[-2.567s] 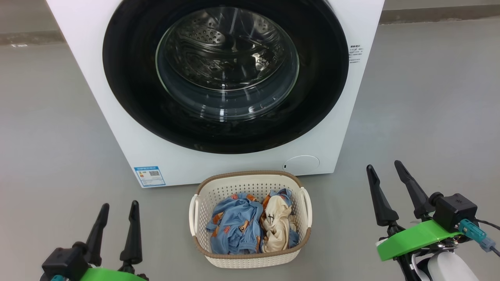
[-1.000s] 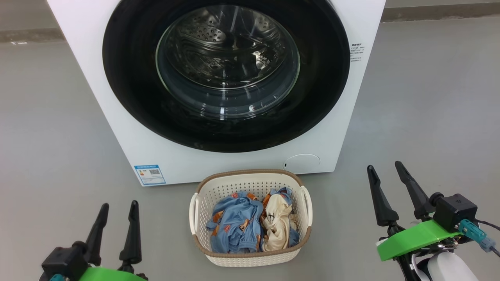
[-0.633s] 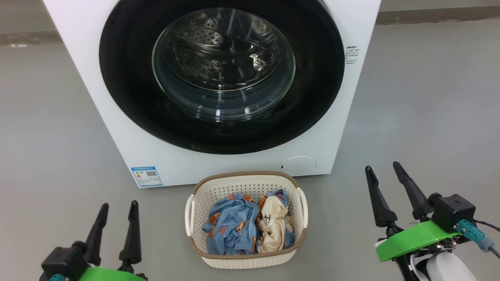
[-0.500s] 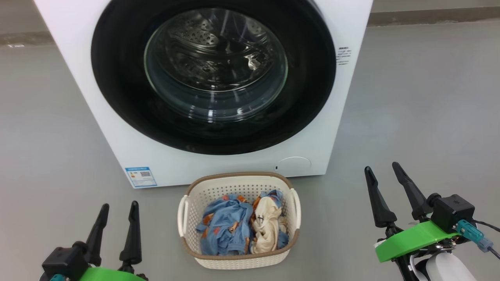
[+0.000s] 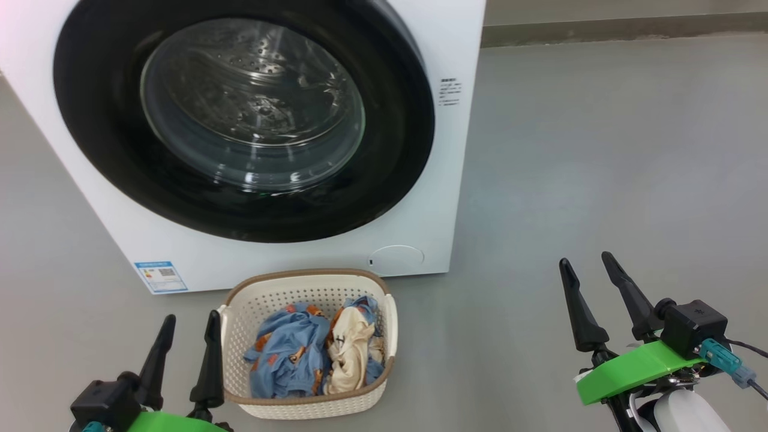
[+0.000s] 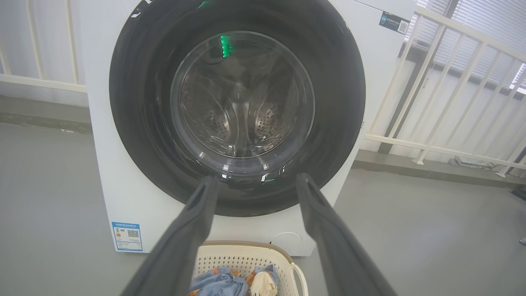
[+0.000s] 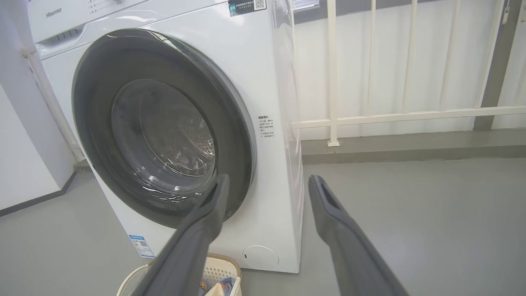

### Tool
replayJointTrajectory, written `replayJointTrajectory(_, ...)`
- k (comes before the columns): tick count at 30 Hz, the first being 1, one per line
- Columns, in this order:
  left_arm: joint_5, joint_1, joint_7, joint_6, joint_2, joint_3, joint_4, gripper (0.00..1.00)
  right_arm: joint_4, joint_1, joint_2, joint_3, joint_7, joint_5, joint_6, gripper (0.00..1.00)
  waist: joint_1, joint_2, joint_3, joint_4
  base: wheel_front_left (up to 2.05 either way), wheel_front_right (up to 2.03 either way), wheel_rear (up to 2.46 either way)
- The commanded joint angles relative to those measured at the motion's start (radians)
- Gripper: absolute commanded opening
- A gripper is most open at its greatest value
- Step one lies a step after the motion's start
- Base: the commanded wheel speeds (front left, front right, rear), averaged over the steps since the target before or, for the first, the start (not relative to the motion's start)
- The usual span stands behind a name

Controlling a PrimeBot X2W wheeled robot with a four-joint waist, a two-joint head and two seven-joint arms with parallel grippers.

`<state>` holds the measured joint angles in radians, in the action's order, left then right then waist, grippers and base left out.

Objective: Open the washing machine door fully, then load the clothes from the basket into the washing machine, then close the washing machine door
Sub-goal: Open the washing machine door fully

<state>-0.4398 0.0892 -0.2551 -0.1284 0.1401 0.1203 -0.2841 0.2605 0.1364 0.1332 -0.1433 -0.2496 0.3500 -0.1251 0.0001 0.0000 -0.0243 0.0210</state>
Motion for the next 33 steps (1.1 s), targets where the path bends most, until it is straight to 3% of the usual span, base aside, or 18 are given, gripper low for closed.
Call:
replayJointTrajectory(1, -0.007, 0.043, -0.007, -0.002, 0.023, -0.030, 0.021, 1.00, -0.020, 0.040, 0.007, -0.021, -0.012, 0.003, -0.006, 1.00, 0.0000, 0.0000, 0.000, -0.001, 0.60, 0.60, -1.21)
replayJointTrajectory(33, -0.021, 0.045, -0.007, -0.002, 0.020, -0.032, 0.012, 1.00, -0.004, 0.040, 0.005, -0.005, -0.012, 0.016, -0.006, 1.00, 0.0000, 0.0000, 0.000, 0.008, 0.06, 0.06, -0.13)
